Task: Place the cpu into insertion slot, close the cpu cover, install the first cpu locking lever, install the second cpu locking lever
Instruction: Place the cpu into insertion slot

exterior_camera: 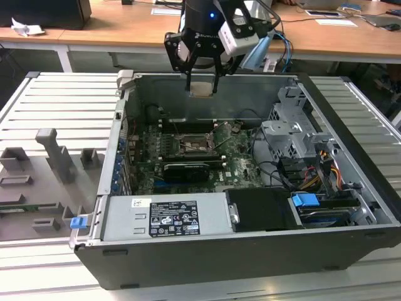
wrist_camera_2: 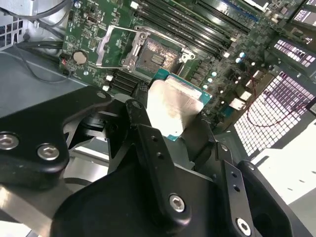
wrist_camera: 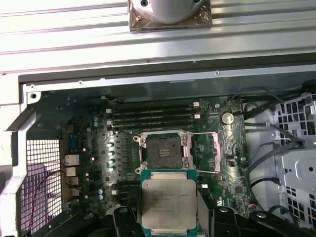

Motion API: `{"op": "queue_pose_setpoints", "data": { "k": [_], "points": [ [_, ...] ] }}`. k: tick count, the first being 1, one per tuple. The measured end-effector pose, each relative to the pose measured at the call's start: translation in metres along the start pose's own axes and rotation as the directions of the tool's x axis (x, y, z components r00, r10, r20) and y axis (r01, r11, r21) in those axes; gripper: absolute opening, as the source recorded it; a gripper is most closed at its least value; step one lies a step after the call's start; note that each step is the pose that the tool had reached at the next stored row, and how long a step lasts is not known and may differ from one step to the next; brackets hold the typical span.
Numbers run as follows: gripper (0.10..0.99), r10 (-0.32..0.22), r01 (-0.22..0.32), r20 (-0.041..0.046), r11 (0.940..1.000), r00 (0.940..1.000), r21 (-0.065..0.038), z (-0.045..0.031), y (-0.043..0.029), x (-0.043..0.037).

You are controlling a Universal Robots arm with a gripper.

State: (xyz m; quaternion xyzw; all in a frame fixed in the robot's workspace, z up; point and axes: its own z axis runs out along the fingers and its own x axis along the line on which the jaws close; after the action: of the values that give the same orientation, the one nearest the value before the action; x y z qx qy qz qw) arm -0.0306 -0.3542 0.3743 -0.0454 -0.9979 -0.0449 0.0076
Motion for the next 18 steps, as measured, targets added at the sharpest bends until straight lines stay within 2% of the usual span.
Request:
{"op": "queue_pose_setpoints", "data": {
  "k": [5, 9, 14, 18],
  "points": [
    [0.537, 0.060, -0.060, 0.0053, 0.9982, 0.9982, -0.001, 0.0005, 0.0000, 0.0000],
    [0.537, 0.137, -0.137, 0.0125, 0.9906, 0.9905, -0.001, 0.0012, -0.0001, 0.0000],
    [0.537, 0.174, -0.174, 0.0157, 0.9848, 0.9846, -0.003, 0.0016, -0.0001, 0.0000],
    [0.537, 0.179, -0.179, 0.0162, 0.9838, 0.9837, -0.003, 0.0034, -0.0003, -0.0001]
  ]
}}
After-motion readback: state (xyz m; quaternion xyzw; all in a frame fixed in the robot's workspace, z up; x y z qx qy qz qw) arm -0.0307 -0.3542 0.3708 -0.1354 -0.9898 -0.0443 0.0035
